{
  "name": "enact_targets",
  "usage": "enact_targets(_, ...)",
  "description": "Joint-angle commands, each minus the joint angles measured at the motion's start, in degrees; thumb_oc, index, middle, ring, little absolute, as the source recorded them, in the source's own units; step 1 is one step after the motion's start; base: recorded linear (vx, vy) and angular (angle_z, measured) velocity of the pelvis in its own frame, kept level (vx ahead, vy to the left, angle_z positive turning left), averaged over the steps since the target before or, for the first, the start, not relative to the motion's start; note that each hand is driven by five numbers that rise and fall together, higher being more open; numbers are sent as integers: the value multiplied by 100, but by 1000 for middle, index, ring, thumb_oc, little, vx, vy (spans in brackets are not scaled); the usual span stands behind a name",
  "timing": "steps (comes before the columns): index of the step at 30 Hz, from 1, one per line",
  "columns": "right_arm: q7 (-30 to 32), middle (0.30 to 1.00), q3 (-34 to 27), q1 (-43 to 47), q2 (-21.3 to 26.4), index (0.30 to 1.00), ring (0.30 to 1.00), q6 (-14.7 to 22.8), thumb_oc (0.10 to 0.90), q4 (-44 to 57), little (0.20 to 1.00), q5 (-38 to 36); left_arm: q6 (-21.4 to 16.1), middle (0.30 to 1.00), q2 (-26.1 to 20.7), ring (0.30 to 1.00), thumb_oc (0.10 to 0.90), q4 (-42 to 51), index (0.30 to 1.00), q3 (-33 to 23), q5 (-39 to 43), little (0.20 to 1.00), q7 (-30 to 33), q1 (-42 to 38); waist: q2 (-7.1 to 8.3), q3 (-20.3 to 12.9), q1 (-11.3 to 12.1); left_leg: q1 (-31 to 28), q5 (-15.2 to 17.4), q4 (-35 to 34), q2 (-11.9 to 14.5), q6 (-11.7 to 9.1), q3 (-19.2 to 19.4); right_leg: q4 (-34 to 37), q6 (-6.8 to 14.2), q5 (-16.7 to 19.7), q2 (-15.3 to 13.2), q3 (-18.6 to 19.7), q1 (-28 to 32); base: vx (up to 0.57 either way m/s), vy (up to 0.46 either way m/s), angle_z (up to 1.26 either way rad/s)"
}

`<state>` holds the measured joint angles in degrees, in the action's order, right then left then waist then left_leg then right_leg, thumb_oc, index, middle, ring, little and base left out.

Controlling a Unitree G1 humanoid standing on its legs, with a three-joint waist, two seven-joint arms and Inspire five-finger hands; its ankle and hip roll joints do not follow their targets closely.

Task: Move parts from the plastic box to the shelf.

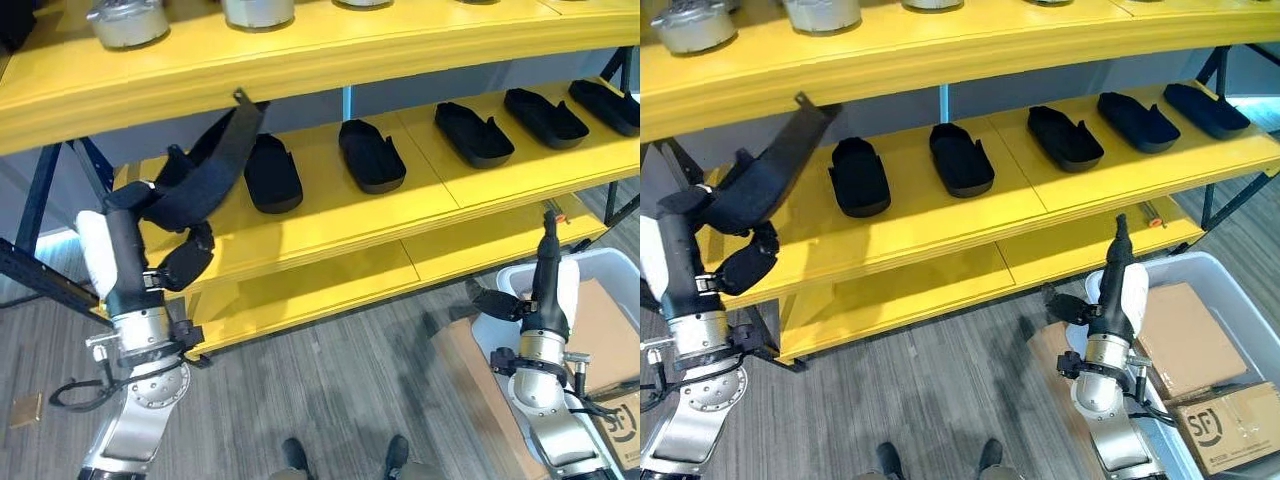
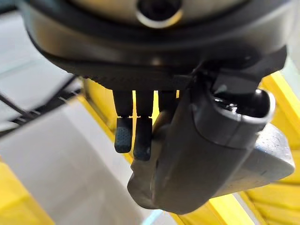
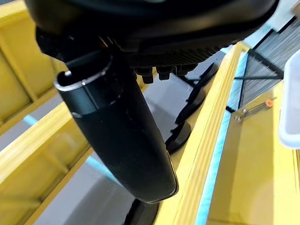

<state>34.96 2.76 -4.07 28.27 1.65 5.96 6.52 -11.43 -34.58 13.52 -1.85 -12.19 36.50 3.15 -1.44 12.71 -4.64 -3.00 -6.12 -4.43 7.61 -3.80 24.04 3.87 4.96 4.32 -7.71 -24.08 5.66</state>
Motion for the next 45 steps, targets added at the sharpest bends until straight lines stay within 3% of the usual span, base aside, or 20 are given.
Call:
enact_targets(1, -23, 1000, -211, 469, 286, 1000, 1000, 598, 900, 543, 1000, 159, -407, 300, -252, 300, 400, 507, 300, -523, -42, 300, 292, -675, 139, -463, -101, -249, 518, 23, -422, -24, 90, 113, 487, -108, 242, 657, -289, 280, -23, 10)
enact_targets(7, -80, 1000, -31, 545, 375, 1000, 1000, 710, 900, 649, 1000, 326, -201, 300, -321, 300, 400, 594, 300, -446, -9, 300, 311, -706, 126, -491, -154, -274, 844, 370, -485, 64, 184, -178, 417, -329, 245, 622, -309, 191, -61, 6)
enact_targets(10, -122, 1000, 39, 612, 453, 1000, 1000, 627, 900, 722, 1000, 229, -2, 300, -396, 300, 400, 655, 300, -454, -15, 300, 335, -740, 199, -434, -159, -113, 1149, 1000, -382, 134, 360, -414, 334, -483, 148, 519, -311, 127, -141, 7)
enact_targets(12, -115, 1000, 82, 652, 531, 1000, 1000, 593, 900, 753, 1000, 134, 110, 300, -459, 300, 400, 705, 300, -472, 29, 300, 376, -754, 253, -368, -145, 135, 1241, 1837, -283, 78, 479, -510, 226, -599, 104, 468, -243, 115, -161, 13)
enact_targets(14, -65, 1000, 112, 668, 541, 1000, 1000, 634, 900, 733, 1000, 148, 185, 300, -447, 300, 400, 722, 300, -459, 6, 300, 382, -768, 243, -295, -141, 470, 970, 2493, -15, -109, 443, -597, 106, -705, 186, 498, -218, 91, -112, 28)
enact_targets(15, -67, 1000, 126, 679, 553, 1000, 1000, 641, 900, 709, 1000, 116, 253, 300, -443, 300, 400, 716, 300, -449, -16, 300, 378, -797, 233, -239, -173, 589, 749, 2621, 276, -190, 487, -725, 35, -822, 219, 516, -216, 145, 11, 19)
enact_targets(17, -127, 1000, 110, 678, 553, 1000, 1000, 687, 900, 691, 1000, 106, 279, 300, -407, 300, 400, 689, 300, -445, -55, 300, 414, -786, 171, -235, -231, 448, 809, 2247, 553, -197, 449, -954, 25, -1035, 207, 510, -255, 141, 126, 0)
enact_targets(20, -252, 1000, 22, 537, 581, 1000, 1000, 795, 900, 710, 1000, 76, 248, 300, -365, 300, 400, 680, 300, -477, -71, 300, 483, -666, 139, -251, -283, 202, 648, 1546, 712, -196, 408, -1116, 53, -1072, 92, 448, -341, 76, 231, -9)
enact_targets(21, -292, 1000, -38, 419, 617, 1000, 1000, 858, 900, 742, 1000, 33, 182, 300, -349, 300, 400, 686, 300, -509, -38, 300, 482, -568, 132, -271, -286, 120, 432, 1308, 792, -283, 316, -1181, 53, -1094, 57, 458, -370, 63, 364, -3)
enact_targets(22, -318, 1000, -143, 223, 691, 1000, 1000, 955, 900, 806, 1000, -32, 28, 300, -310, 300, 400, 715, 300, -601, -4, 300, 489, -339, 146, -261, -278, 91, -74, 1084, 1133, -399, 183, -1302, 7, -1065, -13, 437, -465, 46, 317, -13)
enact_targets(24, -310, 1000, -190, 128, 760, 1000, 1000, 977, 900, 833, 1000, -106, -97, 300, -246, 300, 400, 734, 300, -627, 1, 300, 482, -174, 165, -286, -258, 88, -439, 936, 1382, -506, -62, -1443, -22, -1136, -84, 518, -547, 42, 276, -14)
enact_targets(25, -310, 1000, -190, 128, 760, 1000, 1000, 977, 900, 833, 1000, -106, -97, 300, -246, 300, 400, 734, 300, -627, 1, 300, 482, -174, 165, -286, -258, 88, -439, 936, 1382, -506, -62, -1443, -22, -1136, -84, 518, -547, 89, 445, -11)
enact_targets(26, -226, 1000, -142, 105, 830, 1000, 1000, 1073, 900, 733, 1000, -132, -226, 300, -174, 300, 400, 682, 300, -577, -59, 300, 472, -66, 164, -304, -253, 71, -654, 814, 1611, -542, -351, -1728, -30, -1238, -274, 656, -716, 97, 523, -18)
enact_targets(27, -207, 1000, -138, 104, 858, 1000, 1000, 1069, 900, 709, 1000, -109, -248, 300, -143, 300, 400, 646, 300, -493, -99, 300, 452, -77, 81, -324, -336, -89, -522, 737, 1637, -549, -212, -1893, 17, -1256, -448, 596, -814, 174, 670, -21)
enact_targets(28, -181, 1000, -127, 99, 872, 1000, 1000, 1041, 900, 695, 1000, -93, -217, 300, -140, 300, 400, 649, 300, -421, -91, 300, 409, -116, 33, -337, -371, -194, -406, 654, 1585, -602, -179, -2027, 83, -1350, -561, 643, -843, 150, 610, -22)
enact_targets(32, -78, 1000, -73, 236, 733, 1000, 1000, 892, 900, 410, 1000, 123, -80, 300, -224, 300, 400, 629, 300, 44, -23, 300, 213, -561, -260, -232, -385, -190, 330, 695, 946, -350, -152, -2084, 397, -1160, -752, 881, -864, 140, 470, 19)
enact_targets(38, -166, 1000, -204, 150, 591, 1000, 1000, 703, 900, 697, 1000, 247, 50, 300, -310, 300, 400, 745, 300, 6, -140, 300, 295, -548, -171, -144, -325, -241, 533, 686, 645, -192, -237, -1797, 635, -924, -888, 945, -729, 93, 98, 0)
enact_targets(45, -160, 1000, -140, 166, 566, 1000, 1000, 547, 900, 791, 1000, 278, 73, 300, -313, 300, 400, 784, 300, -199, -237, 300, 519, -368, -11, -28, -140, -35, 632, 897, 665, -168, -321, -1573, 634, -888, -825, 915, -604, 30, -58, -4)
